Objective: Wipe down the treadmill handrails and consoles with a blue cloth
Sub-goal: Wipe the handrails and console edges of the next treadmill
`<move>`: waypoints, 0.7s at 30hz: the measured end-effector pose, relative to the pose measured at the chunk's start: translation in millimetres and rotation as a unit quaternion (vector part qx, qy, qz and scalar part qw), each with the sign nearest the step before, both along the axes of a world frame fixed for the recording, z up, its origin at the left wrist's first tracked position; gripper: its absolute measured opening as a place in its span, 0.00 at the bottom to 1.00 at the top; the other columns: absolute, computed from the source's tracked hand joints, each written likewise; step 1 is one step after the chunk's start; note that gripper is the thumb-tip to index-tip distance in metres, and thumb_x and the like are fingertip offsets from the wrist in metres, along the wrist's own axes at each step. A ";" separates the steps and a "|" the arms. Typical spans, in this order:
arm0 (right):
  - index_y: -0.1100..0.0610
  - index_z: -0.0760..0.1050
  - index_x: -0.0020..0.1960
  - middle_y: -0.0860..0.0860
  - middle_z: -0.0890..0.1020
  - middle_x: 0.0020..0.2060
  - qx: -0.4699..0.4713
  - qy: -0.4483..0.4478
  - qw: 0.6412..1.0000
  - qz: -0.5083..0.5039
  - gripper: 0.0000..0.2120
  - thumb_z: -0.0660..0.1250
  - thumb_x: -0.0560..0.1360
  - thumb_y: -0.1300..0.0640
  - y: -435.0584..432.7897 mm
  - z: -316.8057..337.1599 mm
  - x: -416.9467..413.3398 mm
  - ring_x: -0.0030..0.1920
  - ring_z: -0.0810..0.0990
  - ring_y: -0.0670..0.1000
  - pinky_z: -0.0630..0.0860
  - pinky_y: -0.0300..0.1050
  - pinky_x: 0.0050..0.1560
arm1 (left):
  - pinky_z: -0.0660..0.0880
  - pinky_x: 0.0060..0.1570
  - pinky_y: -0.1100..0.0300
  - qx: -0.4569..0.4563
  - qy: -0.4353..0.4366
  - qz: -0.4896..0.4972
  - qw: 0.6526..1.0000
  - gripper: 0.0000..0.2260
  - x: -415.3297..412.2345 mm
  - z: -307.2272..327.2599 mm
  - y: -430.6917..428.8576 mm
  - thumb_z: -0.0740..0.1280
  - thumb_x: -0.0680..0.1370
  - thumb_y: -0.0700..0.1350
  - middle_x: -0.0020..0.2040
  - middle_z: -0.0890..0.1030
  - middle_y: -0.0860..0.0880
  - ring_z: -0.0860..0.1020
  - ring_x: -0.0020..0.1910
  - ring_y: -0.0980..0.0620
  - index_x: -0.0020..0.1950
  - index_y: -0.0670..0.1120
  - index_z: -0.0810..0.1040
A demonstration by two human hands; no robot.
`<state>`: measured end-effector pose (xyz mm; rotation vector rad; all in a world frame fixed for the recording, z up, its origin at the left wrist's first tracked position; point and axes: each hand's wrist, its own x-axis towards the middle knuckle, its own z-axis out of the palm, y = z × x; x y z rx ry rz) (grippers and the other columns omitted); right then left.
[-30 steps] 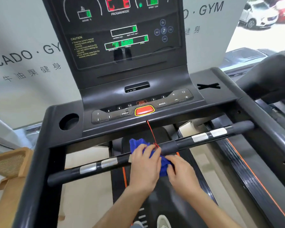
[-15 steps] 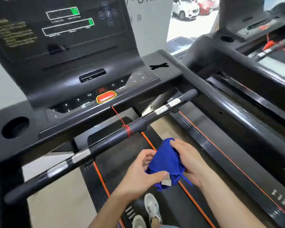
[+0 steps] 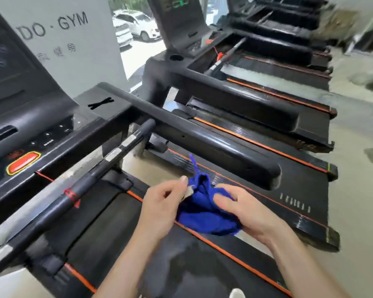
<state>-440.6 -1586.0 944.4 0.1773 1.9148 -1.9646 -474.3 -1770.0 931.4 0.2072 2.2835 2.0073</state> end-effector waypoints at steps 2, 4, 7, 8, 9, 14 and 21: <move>0.56 0.75 0.58 0.54 0.84 0.50 0.119 0.051 0.991 0.038 0.24 0.77 0.65 0.50 31.6 1.5 14.0 0.50 0.82 0.56 0.77 0.57 0.57 | 0.68 0.35 0.50 -0.023 0.055 -0.050 0.997 0.30 7.8 13.3 35.9 0.60 0.75 0.63 0.33 0.73 0.41 0.69 0.35 0.55 0.39 0.34 0.76; 0.52 0.72 0.58 0.51 0.83 0.51 0.193 0.083 0.978 0.006 0.23 0.74 0.64 0.55 68.5 -0.3 28.2 0.52 0.81 0.56 0.76 0.57 0.59 | 0.67 0.35 0.55 -0.016 0.087 -0.082 0.993 0.27 15.3 25.0 76.0 0.60 0.77 0.60 0.32 0.71 0.44 0.68 0.35 0.57 0.40 0.34 0.75; 0.50 0.71 0.52 0.51 0.79 0.48 0.238 0.099 0.966 -0.028 0.18 0.68 0.64 0.59 133.2 -4.7 49.3 0.48 0.78 0.58 0.78 0.54 0.52 | 0.64 0.36 0.58 -0.002 0.076 -0.096 0.992 0.26 26.2 35.0 145.0 0.60 0.77 0.59 0.33 0.68 0.50 0.67 0.35 0.57 0.37 0.35 0.71; 0.49 0.71 0.50 0.49 0.79 0.46 0.252 0.107 0.961 -0.021 0.16 0.67 0.64 0.60 156.6 -7.9 55.5 0.48 0.78 0.56 0.77 0.51 0.52 | 0.65 0.37 0.56 0.018 0.051 -0.095 0.994 0.26 31.0 37.3 168.9 0.61 0.76 0.60 0.34 0.70 0.49 0.68 0.36 0.55 0.36 0.35 0.71; 0.50 0.73 0.50 0.49 0.80 0.46 0.264 0.115 0.958 -0.009 0.15 0.66 0.64 0.60 180.5 -12.4 60.5 0.48 0.78 0.55 0.77 0.51 0.52 | 0.65 0.38 0.55 0.052 0.018 -0.091 0.994 0.24 36.7 39.3 191.1 0.63 0.77 0.58 0.35 0.71 0.48 0.69 0.37 0.54 0.36 0.37 0.72; 0.60 0.79 0.47 0.50 0.84 0.40 0.075 0.050 0.995 -0.038 0.10 0.67 0.67 0.68 285.9 -25.5 84.3 0.41 0.80 0.46 0.72 0.41 0.42 | 0.72 0.34 0.61 0.144 -0.132 -0.114 0.974 0.17 65.5 44.0 278.1 0.65 0.79 0.51 0.34 0.77 0.45 0.75 0.35 0.52 0.36 0.41 0.80; 0.70 0.78 0.52 0.63 0.81 0.45 -0.071 -0.013 0.996 -0.045 0.17 0.73 0.71 0.57 393.9 -35.7 64.5 0.43 0.80 0.55 0.76 0.42 0.42 | 0.67 0.31 0.68 -0.002 -0.087 -0.197 0.976 0.13 46.3 30.7 346.1 0.76 0.68 0.46 0.28 0.74 0.54 0.71 0.27 0.58 0.30 0.51 0.72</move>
